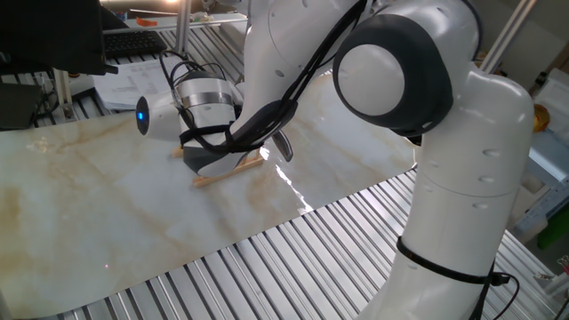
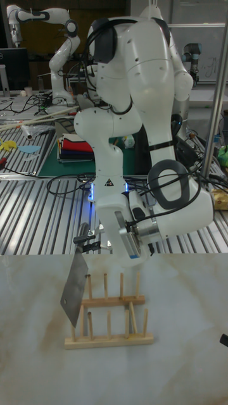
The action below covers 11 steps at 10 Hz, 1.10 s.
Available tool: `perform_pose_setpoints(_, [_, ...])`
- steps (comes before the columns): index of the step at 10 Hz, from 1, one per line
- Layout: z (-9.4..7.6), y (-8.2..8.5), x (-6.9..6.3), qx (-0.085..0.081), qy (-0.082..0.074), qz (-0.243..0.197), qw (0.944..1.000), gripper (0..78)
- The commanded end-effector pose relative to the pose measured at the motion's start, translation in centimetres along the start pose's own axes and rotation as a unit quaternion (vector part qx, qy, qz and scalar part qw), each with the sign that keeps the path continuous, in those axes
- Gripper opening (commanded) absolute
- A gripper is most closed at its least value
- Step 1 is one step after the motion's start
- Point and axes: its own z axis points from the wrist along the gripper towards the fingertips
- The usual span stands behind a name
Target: Put the knife on the knife rack
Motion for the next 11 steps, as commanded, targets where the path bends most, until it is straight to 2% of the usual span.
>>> perform_pose_setpoints(1, [-0.05, -0.06, -0.12, 0.005, -0.012, -0.003, 0.9999, 1.1])
perform_pose_setpoints(7, [-0.05, 0.27, -0.21, 0.014, -0.018, -0.008, 0.9997, 1.1])
perform_pose_setpoints(11, [0.54, 0.65, -0.15, 0.013, -0.021, -0.013, 0.9996, 1.1])
